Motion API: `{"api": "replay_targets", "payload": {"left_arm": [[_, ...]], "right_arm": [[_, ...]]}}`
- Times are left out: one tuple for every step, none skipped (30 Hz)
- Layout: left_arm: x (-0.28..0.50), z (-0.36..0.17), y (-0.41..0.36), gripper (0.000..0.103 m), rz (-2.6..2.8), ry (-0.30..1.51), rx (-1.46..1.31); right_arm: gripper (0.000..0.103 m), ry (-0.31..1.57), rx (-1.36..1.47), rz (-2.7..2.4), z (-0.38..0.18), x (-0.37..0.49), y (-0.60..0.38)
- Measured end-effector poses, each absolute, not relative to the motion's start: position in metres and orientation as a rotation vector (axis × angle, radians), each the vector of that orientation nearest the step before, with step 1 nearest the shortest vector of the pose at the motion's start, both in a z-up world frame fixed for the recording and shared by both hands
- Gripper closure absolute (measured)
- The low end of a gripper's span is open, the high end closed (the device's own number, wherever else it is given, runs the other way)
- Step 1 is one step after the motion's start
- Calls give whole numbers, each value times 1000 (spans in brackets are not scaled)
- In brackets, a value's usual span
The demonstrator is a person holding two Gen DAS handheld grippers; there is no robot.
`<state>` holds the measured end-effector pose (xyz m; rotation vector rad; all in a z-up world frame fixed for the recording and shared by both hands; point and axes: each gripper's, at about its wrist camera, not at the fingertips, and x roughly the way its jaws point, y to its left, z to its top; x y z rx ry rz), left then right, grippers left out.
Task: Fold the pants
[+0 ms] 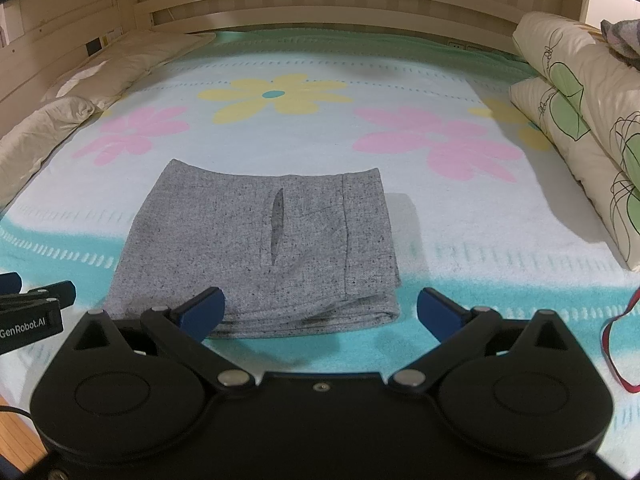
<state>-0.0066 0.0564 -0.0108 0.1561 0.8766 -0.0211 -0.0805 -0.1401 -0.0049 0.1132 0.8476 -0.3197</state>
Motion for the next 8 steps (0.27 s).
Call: {"api": "replay_targets", "payload": {"left_arm": [[-6,-11,56,38,-23,879,155],[-6,-11,57,38,-23,881,153],[-5,-11,57,38,-22,882,153],[-6,-11,57,38,-19,880,154],[-6,-11,57,38,-15,876,155],[-6,-10,57,38,-11,872,156],[-6,-10,57,38,-7,869,156],[-6,-10,58,38,-6,869,156]], "right_arm": [[1,848,113,-319,-5,-80,-140],[1,849,112,-319,-5,-80,-140],[1,849,112,-319,-5,-81,-140],[1,849,112,-319,-5,-80,-140],[1,849,113,-319,-5,-80,-140],[1,848,114,-319,-5,-80,-140],[1,847,115,-320,-4,-81,-140],[1,847,114,-321,-4,-81,-140]]}}
